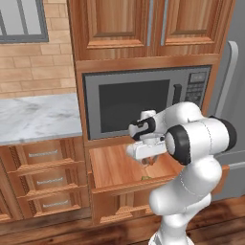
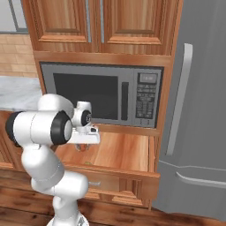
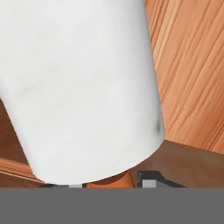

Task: Restock the sink supplies by placing the sponge and soap dispenser on the counter and next to the sink. Make sure the soap dispenser is upright.

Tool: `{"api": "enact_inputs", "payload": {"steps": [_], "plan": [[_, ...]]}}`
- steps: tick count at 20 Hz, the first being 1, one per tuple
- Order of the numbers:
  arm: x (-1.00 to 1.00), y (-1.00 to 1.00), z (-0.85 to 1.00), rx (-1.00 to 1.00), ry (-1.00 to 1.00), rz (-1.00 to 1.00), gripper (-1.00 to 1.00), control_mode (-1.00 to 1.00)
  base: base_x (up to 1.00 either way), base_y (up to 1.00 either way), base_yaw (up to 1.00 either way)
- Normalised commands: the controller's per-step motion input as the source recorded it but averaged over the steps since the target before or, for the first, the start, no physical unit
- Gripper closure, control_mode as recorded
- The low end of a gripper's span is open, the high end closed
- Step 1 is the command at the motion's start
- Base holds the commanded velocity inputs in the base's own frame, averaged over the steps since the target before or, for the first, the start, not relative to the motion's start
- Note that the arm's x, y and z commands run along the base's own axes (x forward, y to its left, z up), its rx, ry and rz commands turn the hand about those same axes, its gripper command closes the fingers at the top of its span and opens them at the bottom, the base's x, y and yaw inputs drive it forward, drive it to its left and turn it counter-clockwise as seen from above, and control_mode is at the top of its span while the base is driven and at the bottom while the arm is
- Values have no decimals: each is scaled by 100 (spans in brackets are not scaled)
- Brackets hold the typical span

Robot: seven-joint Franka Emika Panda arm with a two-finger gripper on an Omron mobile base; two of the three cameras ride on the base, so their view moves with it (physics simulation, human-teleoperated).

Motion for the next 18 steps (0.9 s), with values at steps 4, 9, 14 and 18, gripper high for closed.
{"api": "enact_inputs", "payload": {"steps": [4,9,14,18], "plan": [[-29,-3,53,0,0,50,100,-100,0,0,0],[-60,0,74,0,-7,52,100,-100,0,0,0],[-77,-5,83,3,-14,47,100,-100,0,0,0],[-66,-14,99,9,-19,41,100,-100,0,0,0]]}}
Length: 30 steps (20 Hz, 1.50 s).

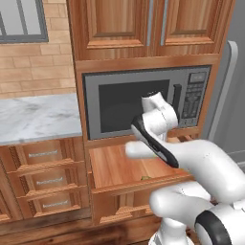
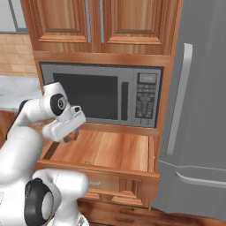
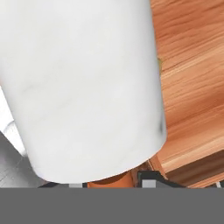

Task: Restock the sink supplies by placing the sponge and soap dispenser on the counter and next to the sink. Make sure the soap dispenser is upright.

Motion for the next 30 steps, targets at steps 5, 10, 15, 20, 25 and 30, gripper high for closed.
{"api": "enact_inputs", "payload": {"steps": [5,10,15,20,25,30], "plan": [[-66,-9,53,7,-13,22,100,-100,0,0,0],[-7,0,0,0,0,0,100,-100,0,0,0],[-5,4,0,0,0,0,100,100,-43,28,7],[0,0,0,0,0,0,100,100,-44,89,44],[0,0,0,0,0,0,100,100,-16,97,58],[0,0,0,0,0,0,100,100,-8,76,74]]}}
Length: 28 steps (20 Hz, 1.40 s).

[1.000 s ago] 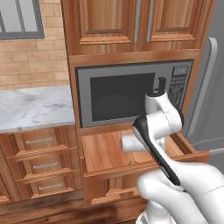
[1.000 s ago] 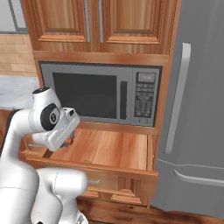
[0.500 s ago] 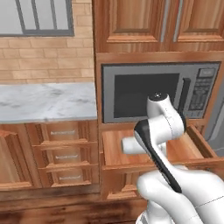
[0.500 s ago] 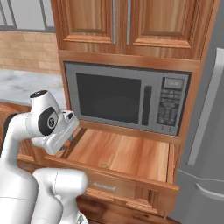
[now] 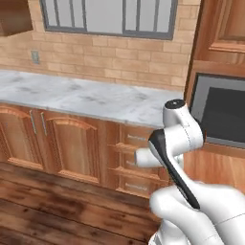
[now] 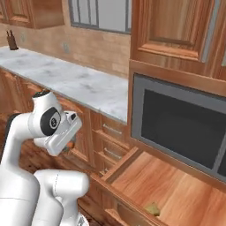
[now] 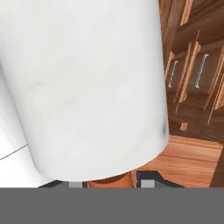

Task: Restock the sink supplies by placing the sponge and soap dispenser on the counter and next to the sink. Make sure the soap dispenser is upright.

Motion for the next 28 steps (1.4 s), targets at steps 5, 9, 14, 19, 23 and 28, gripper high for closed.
{"api": "enact_inputs", "payload": {"steps": [5,9,14,19,23,28], "plan": [[0,0,0,0,0,0,100,100,0,51,81],[0,0,0,0,0,0,100,100,0,39,85],[0,0,0,0,0,0,100,100,0,29,87],[0,0,0,0,0,0,100,100,8,11,84],[0,0,0,0,0,0,100,100,12,0,81],[0,0,0,0,0,0,100,100,22,-13,72]]}}
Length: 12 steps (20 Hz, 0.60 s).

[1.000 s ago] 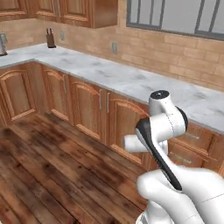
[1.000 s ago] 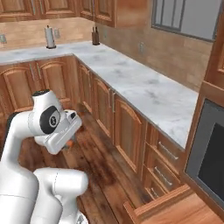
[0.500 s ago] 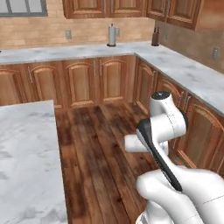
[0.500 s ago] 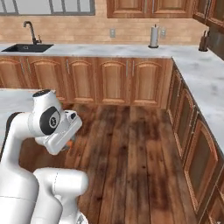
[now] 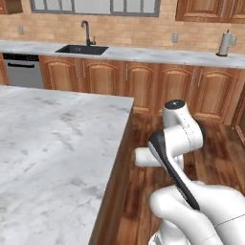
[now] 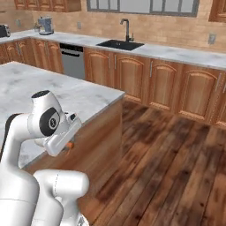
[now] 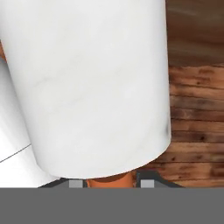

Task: Restock the sink supplies by placing the sponge and soap dispenser on the counter and next to the sink. Make sure the soap dispenser is upright.

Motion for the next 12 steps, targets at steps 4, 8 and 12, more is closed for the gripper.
{"api": "enact_inputs", "payload": {"steps": [4,8,12], "plan": [[0,0,0,0,0,0,100,100,93,-74,36],[0,0,0,0,0,0,100,100,100,-100,16],[0,0,0,0,0,0,100,100,100,-100,9]]}}
